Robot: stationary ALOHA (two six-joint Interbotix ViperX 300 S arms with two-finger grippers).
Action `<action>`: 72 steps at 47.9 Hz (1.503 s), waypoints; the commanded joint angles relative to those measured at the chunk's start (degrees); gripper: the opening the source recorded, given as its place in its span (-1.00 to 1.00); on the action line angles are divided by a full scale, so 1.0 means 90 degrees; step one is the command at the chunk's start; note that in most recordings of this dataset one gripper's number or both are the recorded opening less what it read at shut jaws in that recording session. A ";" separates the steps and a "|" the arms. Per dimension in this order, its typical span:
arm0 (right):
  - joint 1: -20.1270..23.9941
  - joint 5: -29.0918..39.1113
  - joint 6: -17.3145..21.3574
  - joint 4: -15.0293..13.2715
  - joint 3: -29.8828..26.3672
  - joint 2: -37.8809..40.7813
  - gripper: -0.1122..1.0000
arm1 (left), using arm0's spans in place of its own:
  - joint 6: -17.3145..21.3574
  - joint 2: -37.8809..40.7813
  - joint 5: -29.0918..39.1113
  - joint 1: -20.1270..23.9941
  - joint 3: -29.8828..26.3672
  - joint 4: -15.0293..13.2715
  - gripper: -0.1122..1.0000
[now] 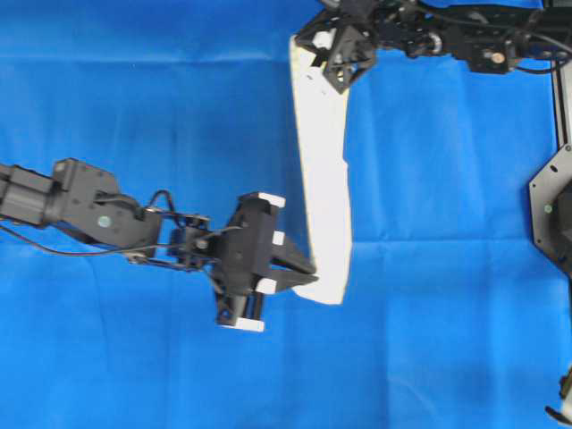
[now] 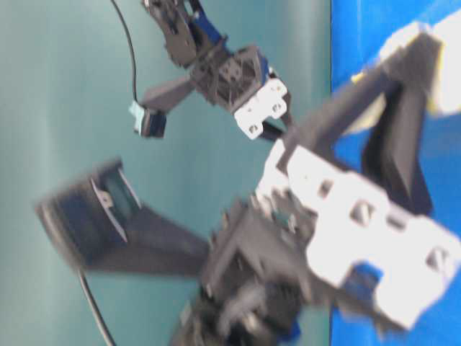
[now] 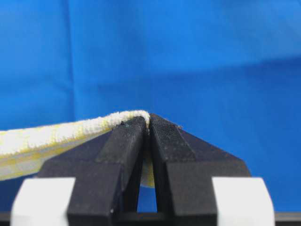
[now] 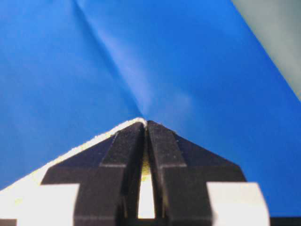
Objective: Fold the yellow towel.
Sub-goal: 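Lay the strip down lengthwise and release both grippers, then move both grippers to the strip's far end and grasp its corners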
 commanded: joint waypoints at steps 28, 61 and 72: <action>0.0322 -0.0088 -0.0020 -0.0029 -0.0625 0.0381 -0.76 | -0.0400 -0.0566 -0.0029 -0.0449 0.0674 0.0010 -0.76; 0.0410 -0.0068 -0.0234 -0.0166 -0.0723 0.0303 0.48 | -0.0586 -0.1855 0.1904 -0.0195 0.0928 0.0020 0.39; 0.0322 -0.0127 -0.0244 -0.0166 0.0010 -0.0537 0.45 | -0.0586 -0.2891 0.2686 0.0234 0.1357 0.0029 0.29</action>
